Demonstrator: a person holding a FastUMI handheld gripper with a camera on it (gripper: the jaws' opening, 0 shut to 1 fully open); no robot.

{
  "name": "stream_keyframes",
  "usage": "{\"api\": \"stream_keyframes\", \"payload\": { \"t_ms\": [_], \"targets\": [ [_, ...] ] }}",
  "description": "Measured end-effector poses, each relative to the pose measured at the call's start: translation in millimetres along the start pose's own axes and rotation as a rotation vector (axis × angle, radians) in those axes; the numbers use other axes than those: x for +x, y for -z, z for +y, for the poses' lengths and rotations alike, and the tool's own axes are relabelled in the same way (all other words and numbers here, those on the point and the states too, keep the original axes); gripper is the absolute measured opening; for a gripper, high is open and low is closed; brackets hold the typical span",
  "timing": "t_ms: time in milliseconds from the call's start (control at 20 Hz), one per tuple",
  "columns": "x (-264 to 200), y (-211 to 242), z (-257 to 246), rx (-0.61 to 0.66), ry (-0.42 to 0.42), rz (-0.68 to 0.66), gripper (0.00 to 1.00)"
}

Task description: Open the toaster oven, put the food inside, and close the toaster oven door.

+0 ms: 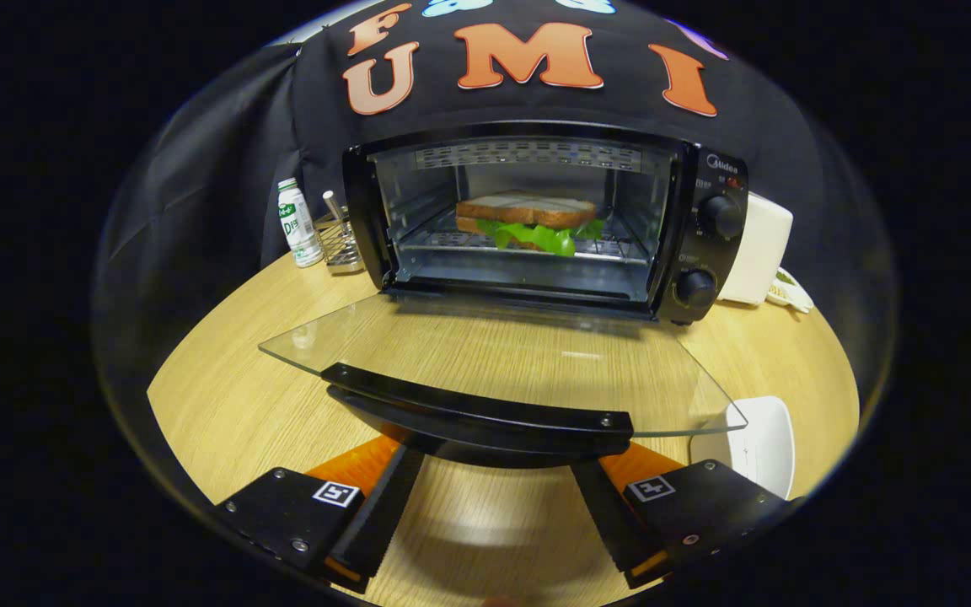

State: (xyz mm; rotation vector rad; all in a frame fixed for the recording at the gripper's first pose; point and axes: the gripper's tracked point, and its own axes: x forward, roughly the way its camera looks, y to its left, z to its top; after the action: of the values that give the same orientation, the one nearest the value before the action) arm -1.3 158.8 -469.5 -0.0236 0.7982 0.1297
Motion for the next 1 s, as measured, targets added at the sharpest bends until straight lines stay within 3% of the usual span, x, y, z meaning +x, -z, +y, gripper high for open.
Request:
{"api": "stream_keyframes", "payload": {
  "t_ms": [250, 650, 1000],
  "targets": [
    [8, -40, -12, 0.016, 0.056, -0.082, 0.99],
    [21, -104, -23, 0.073, 0.066, -0.196, 0.99],
    [18, -160, -38, 0.022, 0.135, -0.334, 0.99]
  ]
}}
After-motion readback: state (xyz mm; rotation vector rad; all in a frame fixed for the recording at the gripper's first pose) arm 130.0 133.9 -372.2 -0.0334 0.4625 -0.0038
